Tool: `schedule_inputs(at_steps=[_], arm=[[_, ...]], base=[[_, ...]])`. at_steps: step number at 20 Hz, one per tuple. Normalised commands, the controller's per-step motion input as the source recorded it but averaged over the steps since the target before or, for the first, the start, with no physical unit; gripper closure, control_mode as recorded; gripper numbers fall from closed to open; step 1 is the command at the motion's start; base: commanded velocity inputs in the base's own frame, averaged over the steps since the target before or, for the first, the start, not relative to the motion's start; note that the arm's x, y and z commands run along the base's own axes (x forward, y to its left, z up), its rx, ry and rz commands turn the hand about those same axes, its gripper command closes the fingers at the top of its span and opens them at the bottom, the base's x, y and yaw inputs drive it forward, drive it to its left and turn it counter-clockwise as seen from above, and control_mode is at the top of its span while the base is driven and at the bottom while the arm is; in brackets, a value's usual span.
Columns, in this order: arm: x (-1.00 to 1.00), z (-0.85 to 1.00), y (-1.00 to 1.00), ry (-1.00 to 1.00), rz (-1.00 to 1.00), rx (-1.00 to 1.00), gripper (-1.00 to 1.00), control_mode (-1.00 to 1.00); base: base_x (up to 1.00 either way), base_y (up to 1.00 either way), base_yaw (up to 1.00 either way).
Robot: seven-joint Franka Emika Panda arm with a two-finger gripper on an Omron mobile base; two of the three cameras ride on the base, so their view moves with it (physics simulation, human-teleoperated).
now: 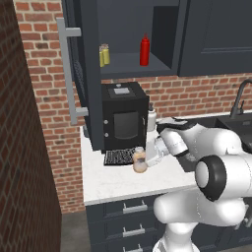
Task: Put the shaker and condiment bottle from the counter next to their counterparts in the cabinet.
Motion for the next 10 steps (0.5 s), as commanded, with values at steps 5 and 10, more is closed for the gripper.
schedule_inputs(at_steps=[5,10], arm=[[-0.18,0.53,0.0,0.0,-0.18,0.0,1.0,-1.0],[-0.36,0.53,0.0,0.0,-0.15,0.0,1.0,-1.0]], base=[[0.0,0.0,0.0],[0.0,0.0,0.0]])
